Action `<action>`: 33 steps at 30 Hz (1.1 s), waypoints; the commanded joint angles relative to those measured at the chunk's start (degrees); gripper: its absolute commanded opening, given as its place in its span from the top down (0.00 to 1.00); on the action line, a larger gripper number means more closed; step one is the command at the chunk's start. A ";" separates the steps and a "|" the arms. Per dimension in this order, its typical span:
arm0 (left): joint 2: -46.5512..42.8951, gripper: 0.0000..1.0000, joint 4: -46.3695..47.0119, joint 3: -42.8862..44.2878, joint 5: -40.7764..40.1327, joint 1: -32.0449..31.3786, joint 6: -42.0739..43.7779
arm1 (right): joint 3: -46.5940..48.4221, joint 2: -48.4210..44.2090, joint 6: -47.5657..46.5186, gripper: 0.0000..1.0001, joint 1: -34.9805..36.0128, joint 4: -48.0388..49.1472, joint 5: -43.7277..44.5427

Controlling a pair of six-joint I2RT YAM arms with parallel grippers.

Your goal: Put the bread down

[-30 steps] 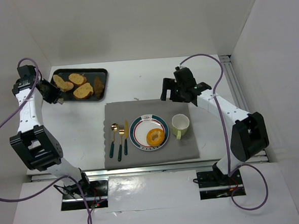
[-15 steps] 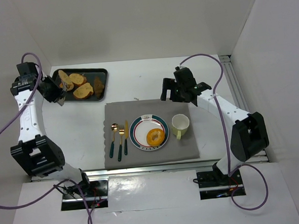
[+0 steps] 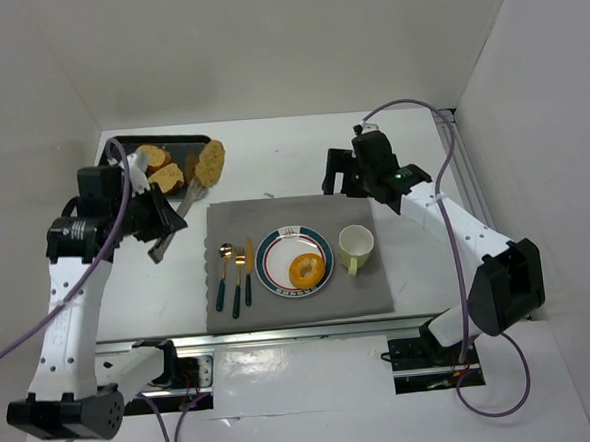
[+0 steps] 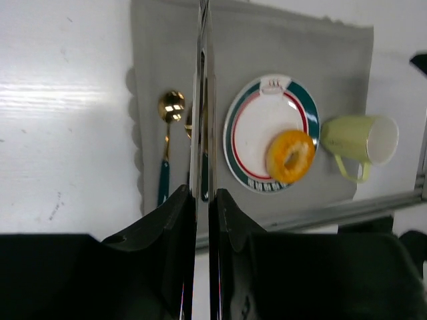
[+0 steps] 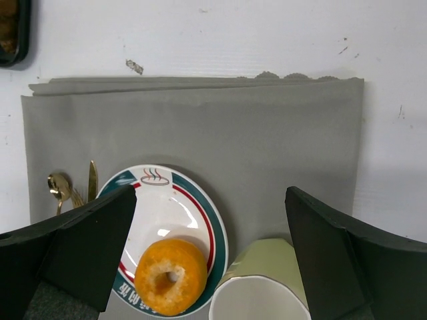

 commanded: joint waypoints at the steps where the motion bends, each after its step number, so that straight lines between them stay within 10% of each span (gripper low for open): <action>1: -6.02 1.00 1.62 -6.65 6.72 -3.68 -1.04 | -1.44 -4.39 0.36 0.00 0.49 0.75 -0.25; 11: -14.99 1.00 5.95 -20.92 13.59 -15.30 -5.79 | -2.06 -6.68 0.36 0.00 0.49 -1.00 1.59; 29: -12.01 1.00 13.69 -34.82 20.81 -16.45 -3.85 | -4.26 -7.21 0.89 0.00 0.49 -1.53 2.74; 33: -8.94 0.49 10.69 -29.65 16.24 -18.55 -2.71 | -4.26 -6.60 0.89 0.00 0.49 -1.53 2.74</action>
